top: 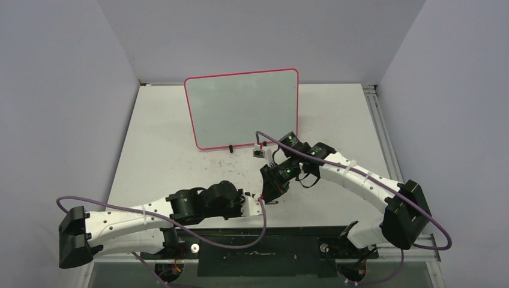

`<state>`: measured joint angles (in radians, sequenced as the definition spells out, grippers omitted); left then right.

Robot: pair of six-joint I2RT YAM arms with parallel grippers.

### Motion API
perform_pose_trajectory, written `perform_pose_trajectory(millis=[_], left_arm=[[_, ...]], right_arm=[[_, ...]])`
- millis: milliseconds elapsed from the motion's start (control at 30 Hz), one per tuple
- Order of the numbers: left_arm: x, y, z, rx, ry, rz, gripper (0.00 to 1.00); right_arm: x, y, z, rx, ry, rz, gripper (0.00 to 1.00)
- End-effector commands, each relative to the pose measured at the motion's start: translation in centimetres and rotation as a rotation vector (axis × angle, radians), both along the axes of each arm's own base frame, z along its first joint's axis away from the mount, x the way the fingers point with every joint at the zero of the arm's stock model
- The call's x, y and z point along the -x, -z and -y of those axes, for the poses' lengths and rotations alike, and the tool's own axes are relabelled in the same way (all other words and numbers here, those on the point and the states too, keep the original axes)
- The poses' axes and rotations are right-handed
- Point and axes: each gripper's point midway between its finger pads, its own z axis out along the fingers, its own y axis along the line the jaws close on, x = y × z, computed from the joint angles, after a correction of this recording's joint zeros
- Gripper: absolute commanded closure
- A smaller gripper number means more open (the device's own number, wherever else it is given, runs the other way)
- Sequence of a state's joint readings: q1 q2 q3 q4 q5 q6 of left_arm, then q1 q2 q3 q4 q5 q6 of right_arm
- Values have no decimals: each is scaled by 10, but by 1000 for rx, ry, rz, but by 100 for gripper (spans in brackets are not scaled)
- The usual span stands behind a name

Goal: Write a sentence on the whiteboard
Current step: Open the whiteboard marker at the center of the board.

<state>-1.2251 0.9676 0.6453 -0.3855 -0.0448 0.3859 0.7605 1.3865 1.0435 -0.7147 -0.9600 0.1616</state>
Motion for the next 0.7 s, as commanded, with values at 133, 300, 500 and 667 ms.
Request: perform_pose_trajectory(millis=[133, 300, 500, 667], left_arm=[[-28, -33, 12, 126, -167, -1, 100], [-40, -49, 9, 224, -181, -83, 100], [-47, -55, 1, 244, -174, -135, 100], [-44, -56, 4, 245, -138, -172, 100]], right_arm=[[-33, -22, -14, -98, 90, 85, 61], [-79, -27, 13, -159, 303, 79, 26], [-87, -39, 17, -217, 383, 145, 15], [-88, -53, 6, -335, 410, 155, 13]])
